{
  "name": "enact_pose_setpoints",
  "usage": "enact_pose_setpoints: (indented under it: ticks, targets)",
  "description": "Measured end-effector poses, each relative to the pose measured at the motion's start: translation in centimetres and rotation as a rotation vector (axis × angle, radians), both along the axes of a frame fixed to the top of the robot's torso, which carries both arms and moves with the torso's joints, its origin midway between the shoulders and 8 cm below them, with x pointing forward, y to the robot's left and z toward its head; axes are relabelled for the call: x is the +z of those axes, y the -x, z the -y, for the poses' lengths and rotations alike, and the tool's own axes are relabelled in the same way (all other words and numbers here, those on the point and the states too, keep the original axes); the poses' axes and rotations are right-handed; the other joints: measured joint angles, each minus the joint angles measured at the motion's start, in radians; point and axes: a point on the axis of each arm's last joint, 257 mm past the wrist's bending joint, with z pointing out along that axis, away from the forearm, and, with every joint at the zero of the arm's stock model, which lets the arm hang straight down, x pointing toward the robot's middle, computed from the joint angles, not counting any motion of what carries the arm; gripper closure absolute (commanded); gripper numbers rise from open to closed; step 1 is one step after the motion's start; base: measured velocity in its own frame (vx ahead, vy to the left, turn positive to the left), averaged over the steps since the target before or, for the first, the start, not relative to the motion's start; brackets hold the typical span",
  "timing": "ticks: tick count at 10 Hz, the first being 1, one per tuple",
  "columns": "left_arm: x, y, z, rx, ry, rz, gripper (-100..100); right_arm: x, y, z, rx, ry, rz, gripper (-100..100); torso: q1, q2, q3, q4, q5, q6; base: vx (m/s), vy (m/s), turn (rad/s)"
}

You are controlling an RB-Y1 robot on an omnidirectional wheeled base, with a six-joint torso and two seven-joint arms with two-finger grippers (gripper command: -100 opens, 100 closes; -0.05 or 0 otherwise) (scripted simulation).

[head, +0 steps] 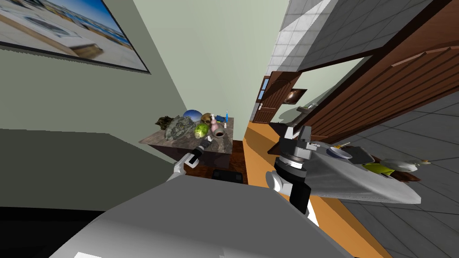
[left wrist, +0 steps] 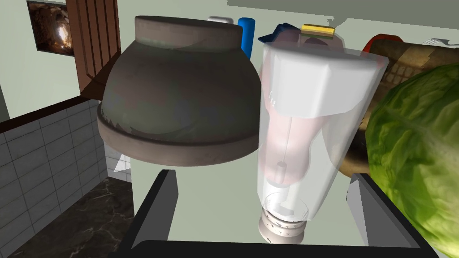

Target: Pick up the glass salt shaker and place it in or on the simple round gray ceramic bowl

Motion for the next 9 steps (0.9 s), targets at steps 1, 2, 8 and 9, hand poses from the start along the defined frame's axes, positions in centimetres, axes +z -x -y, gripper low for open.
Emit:
enact_pose_setpoints:
  ticks: [1,2,8,9]
  targets:
    - [0.0,-0.01,-0.1,0.002,-0.001,0.0,100,0.0,0.0,0.0,0.0,0.0,0.0,0,0.0,0.0,0.0,0.0,0.0,0.001,0.0,0.0,0.0]
    - [0.02,0.0,-0.02,0.0,-0.002,0.0,100,0.0,0.0,0.0,0.0,0.0,0.0,0,-0.001,0.0,0.0,0.0,0.0,0.0,0.0,0.0,0.0]
    - [0.49,0.1,0.63,-0.007,0.019,0.016,100,0.0,0.0,0.0,0.0,0.0,0.0,0,0.0,0.0,0.0,0.0,0.0,-0.001,0.004,0.002,0.041]
    - [0.57,0.1,0.86,-0.014,0.019,0.02,100,0.0,0.0,0.0,0.0,0.0,0.0,0,0.001,0.0,0.0,0.0,0.001,0.0,0.006,0.006,0.067]
